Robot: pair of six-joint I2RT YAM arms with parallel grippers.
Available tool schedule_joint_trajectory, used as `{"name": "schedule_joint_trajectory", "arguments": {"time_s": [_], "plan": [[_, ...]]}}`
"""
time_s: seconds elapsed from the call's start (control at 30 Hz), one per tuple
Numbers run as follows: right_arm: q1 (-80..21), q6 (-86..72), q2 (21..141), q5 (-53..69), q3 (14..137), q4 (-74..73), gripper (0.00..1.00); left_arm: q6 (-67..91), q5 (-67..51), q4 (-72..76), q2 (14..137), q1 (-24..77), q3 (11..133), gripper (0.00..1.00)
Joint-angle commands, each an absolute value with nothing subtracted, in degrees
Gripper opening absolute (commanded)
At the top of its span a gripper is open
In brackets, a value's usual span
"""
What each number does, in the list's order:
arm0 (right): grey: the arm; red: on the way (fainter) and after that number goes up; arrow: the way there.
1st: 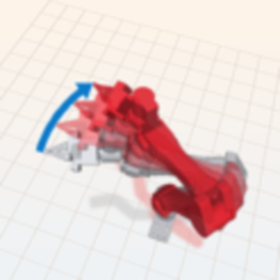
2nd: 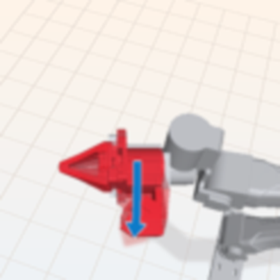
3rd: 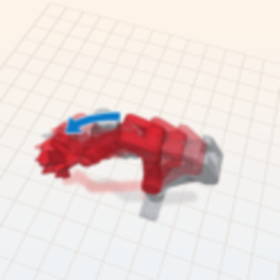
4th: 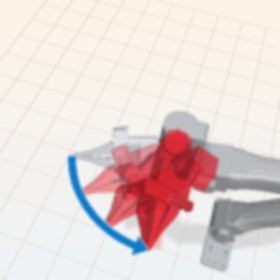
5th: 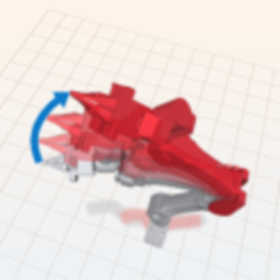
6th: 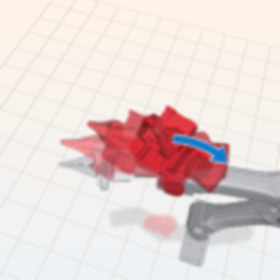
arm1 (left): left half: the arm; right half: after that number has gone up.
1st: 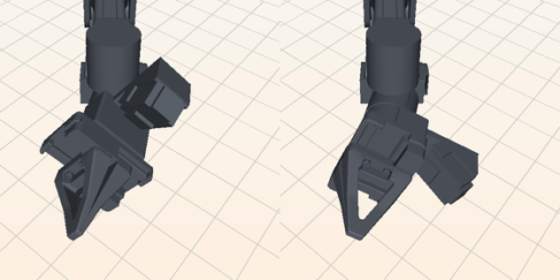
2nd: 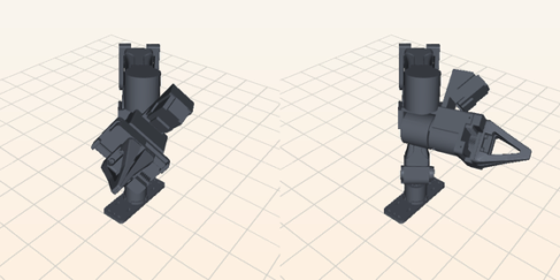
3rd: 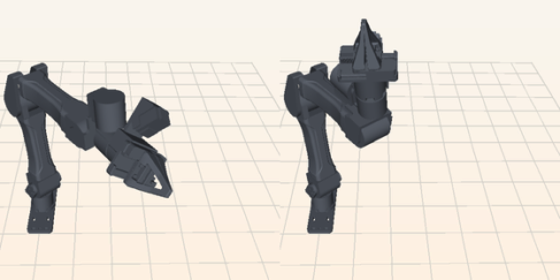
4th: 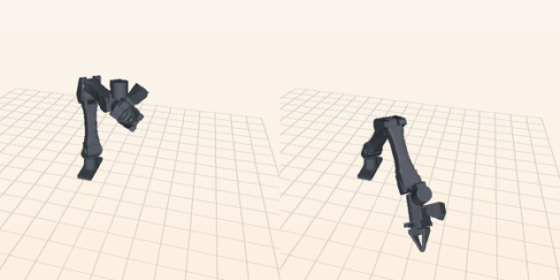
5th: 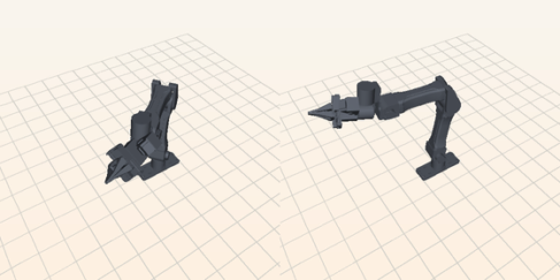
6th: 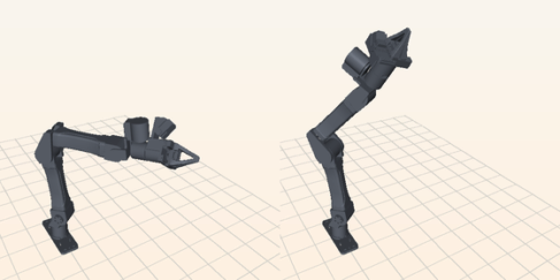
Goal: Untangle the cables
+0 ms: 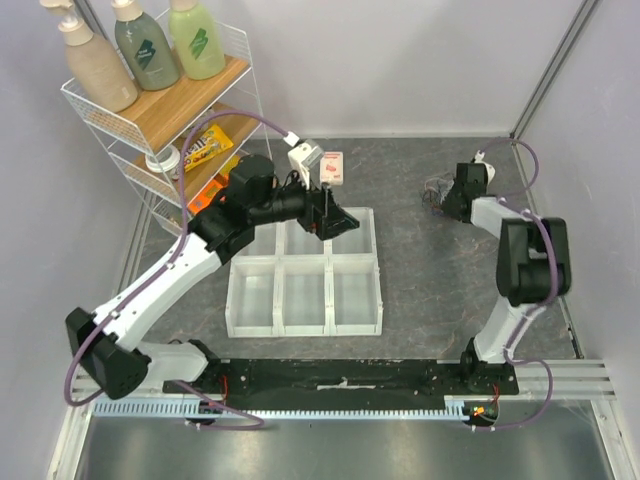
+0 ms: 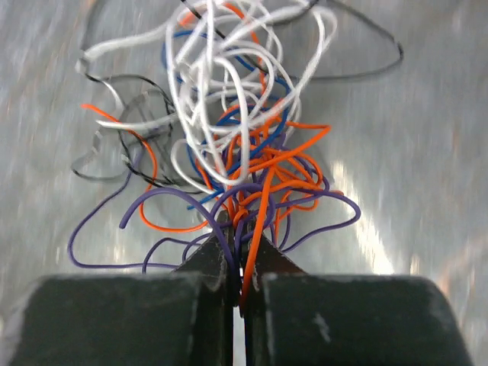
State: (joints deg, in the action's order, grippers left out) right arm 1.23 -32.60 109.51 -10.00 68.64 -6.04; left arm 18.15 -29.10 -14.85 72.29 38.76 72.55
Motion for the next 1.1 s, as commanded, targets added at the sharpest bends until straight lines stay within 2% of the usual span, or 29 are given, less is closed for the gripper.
{"name": "schedule_joint_trajectory", "arguments": {"time_s": [0.0, 0.13, 0.17, 0.2, 0.23, 0.3, 0.37, 0.47, 0.53, 0.73, 1.07], "plan": [[-3.4, -37.3, 89.4, -8.6, 50.9, -2.8, 0.00, 20.6, -30.6, -15.3, 75.3, 39.5, 73.8, 0.88], [-6.9, -37.5, 69.8, -5.9, 37.6, -8.4, 0.01, 20.0, -30.2, -17.1, 76.2, 42.4, 75.0, 0.87], [-7.1, -37.6, 65.2, -4.9, 34.3, -10.2, 0.07, 20.0, -29.7, -17.2, 76.0, 43.1, 75.0, 0.87], [-7.1, -37.3, 61.6, -2.9, 32.5, -11.4, 0.21, 19.6, -29.4, -17.5, 75.9, 44.1, 75.1, 0.87], [-7.0, -36.3, 58.0, -1.1, 31.6, -13.0, 0.45, 19.3, -29.0, -17.8, 76.0, 45.1, 75.1, 0.87], [-7.0, -34.7, 53.3, -0.9, 32.4, -18.0, 0.76, 18.6, -28.0, -18.1, 76.0, 46.8, 75.2, 0.87], [-7.0, -33.2, 49.8, -2.6, 33.9, -21.6, 0.86, 17.6, -26.3, -18.8, 76.3, 48.8, 75.2, 0.87], [-6.9, -32.5, 50.1, -7.7, 37.0, -23.1, 0.87, 15.0, -22.1, -21.6, 77.3, 51.2, 76.4, 0.86], [-6.7, -32.3, 53.9, -6.8, 40.2, -22.9, 0.81, 13.6, -19.2, -23.3, 78.2, 52.4, 77.4, 0.86], [-7.4, -32.1, 65.3, 5.7, 44.7, -18.4, 0.52, 12.7, -15.6, -25.4, 80.5, 55.2, 78.4, 0.84], [-7.5, -36.4, 73.6, 5.0, 41.3, -7.1, 0.51, 13.4, -16.4, -25.8, 83.3, 56.3, 78.8, 0.84]]}}
